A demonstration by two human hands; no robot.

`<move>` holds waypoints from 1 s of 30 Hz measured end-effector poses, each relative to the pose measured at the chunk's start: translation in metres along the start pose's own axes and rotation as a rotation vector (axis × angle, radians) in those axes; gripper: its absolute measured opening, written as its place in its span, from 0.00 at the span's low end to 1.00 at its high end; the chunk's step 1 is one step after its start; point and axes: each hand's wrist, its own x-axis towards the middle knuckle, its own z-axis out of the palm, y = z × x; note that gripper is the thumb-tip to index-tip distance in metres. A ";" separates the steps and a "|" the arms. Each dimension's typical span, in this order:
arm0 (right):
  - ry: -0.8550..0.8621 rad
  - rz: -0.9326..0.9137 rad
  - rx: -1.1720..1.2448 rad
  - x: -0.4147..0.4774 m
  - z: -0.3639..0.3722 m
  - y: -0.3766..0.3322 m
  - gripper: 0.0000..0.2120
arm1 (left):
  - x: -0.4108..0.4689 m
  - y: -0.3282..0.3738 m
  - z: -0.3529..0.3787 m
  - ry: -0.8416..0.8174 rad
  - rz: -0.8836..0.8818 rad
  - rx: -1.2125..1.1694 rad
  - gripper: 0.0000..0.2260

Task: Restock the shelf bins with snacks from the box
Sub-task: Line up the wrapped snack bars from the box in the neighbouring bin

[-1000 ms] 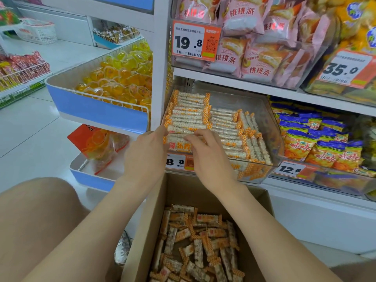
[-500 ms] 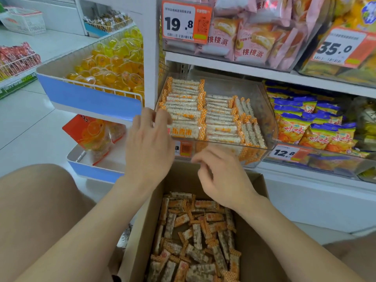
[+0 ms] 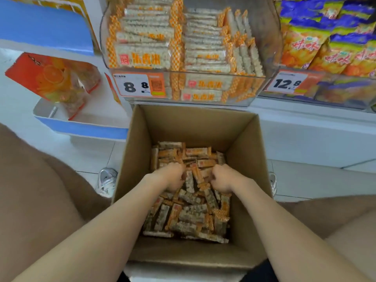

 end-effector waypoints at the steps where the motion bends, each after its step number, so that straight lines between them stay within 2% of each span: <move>1: 0.006 0.017 -0.008 0.008 0.011 0.006 0.07 | 0.009 -0.003 0.010 -0.026 -0.022 -0.002 0.14; 3: -0.046 0.017 -0.034 0.020 0.031 0.011 0.08 | 0.029 -0.007 0.028 -0.052 -0.039 -0.019 0.15; 7: -0.263 0.000 -0.109 0.044 0.065 0.005 0.19 | 0.060 -0.005 0.054 0.081 -0.066 -0.065 0.22; 10: -0.366 0.025 -0.198 0.057 0.089 0.000 0.26 | 0.075 0.002 0.067 0.127 -0.061 -0.017 0.31; 14: -0.359 0.016 -0.199 0.066 0.104 0.004 0.29 | 0.083 0.001 0.077 -0.001 -0.064 0.043 0.39; 17: -0.316 0.023 -0.208 0.069 0.108 0.011 0.26 | 0.091 -0.009 0.086 -0.012 -0.091 0.018 0.39; 19: -0.207 0.027 -0.149 0.067 0.109 0.014 0.23 | 0.094 -0.016 0.090 -0.004 -0.125 -0.092 0.34; 21: 0.018 0.014 0.028 0.067 0.110 0.018 0.18 | 0.093 -0.021 0.091 0.013 -0.121 -0.178 0.24; 23: 0.246 0.015 0.329 0.064 0.105 0.020 0.09 | 0.091 -0.024 0.091 0.058 -0.126 -0.252 0.20; 24: 0.323 0.025 0.508 0.063 0.100 0.021 0.10 | 0.090 -0.025 0.091 0.087 -0.135 -0.302 0.19; 25: 0.364 0.041 0.682 0.063 0.094 0.021 0.13 | 0.087 -0.026 0.089 0.115 -0.150 -0.372 0.19; 27: 0.339 0.066 0.948 0.059 0.079 0.022 0.21 | 0.081 -0.027 0.081 0.188 -0.157 -0.499 0.17; 29: 0.285 0.087 1.096 0.058 0.070 0.024 0.26 | 0.071 -0.026 0.064 0.266 -0.121 -0.562 0.11; 30: 0.271 0.103 1.123 0.058 0.066 0.025 0.25 | 0.065 -0.025 0.055 0.281 -0.094 -0.595 0.09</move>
